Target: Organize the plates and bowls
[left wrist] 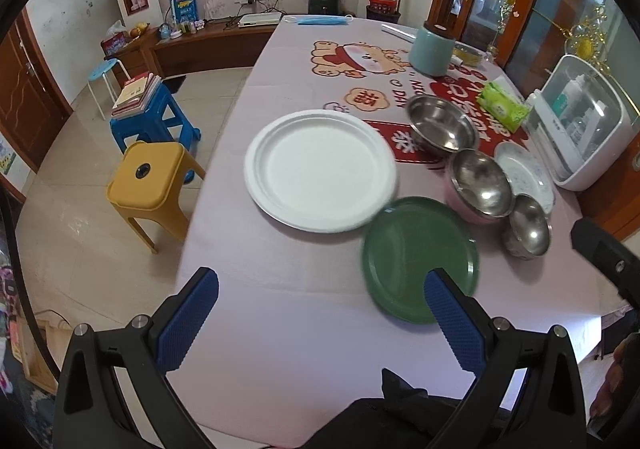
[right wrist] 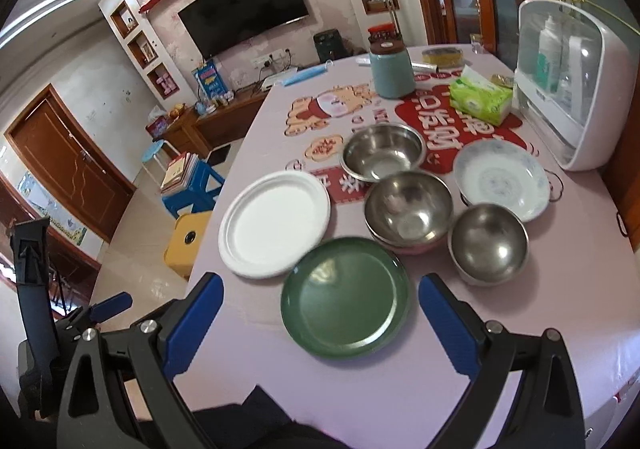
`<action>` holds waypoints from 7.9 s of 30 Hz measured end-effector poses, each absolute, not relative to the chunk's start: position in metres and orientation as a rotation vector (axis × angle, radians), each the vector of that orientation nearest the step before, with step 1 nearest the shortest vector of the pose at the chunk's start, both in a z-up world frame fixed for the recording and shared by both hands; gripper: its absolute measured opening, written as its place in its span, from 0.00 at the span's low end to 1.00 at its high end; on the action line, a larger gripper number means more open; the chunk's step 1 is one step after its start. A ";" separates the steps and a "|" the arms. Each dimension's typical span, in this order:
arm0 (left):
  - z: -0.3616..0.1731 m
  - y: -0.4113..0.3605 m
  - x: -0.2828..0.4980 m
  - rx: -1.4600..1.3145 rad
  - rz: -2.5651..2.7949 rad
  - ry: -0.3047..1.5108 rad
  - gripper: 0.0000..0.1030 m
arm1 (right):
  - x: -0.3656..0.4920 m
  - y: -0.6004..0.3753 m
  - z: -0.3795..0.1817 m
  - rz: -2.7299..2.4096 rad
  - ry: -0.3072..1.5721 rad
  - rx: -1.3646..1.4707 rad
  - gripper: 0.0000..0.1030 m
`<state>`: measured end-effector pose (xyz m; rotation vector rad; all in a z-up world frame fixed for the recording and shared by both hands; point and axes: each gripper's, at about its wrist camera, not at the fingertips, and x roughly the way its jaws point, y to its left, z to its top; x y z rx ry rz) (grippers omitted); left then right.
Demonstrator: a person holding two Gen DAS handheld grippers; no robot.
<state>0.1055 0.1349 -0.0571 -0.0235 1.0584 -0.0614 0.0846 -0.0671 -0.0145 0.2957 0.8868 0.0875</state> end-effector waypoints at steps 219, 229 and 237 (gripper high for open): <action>-0.218 -0.083 0.050 0.208 -0.526 1.251 0.39 | -0.039 -0.214 -0.179 -0.321 1.023 0.087 0.53; -0.196 -0.083 0.051 0.249 -0.680 1.248 0.57 | -0.035 -0.212 -0.164 -0.355 1.009 0.166 0.58; -0.156 -0.088 0.064 0.346 -0.786 1.195 0.69 | -0.030 -0.213 -0.140 -0.430 0.961 0.274 0.69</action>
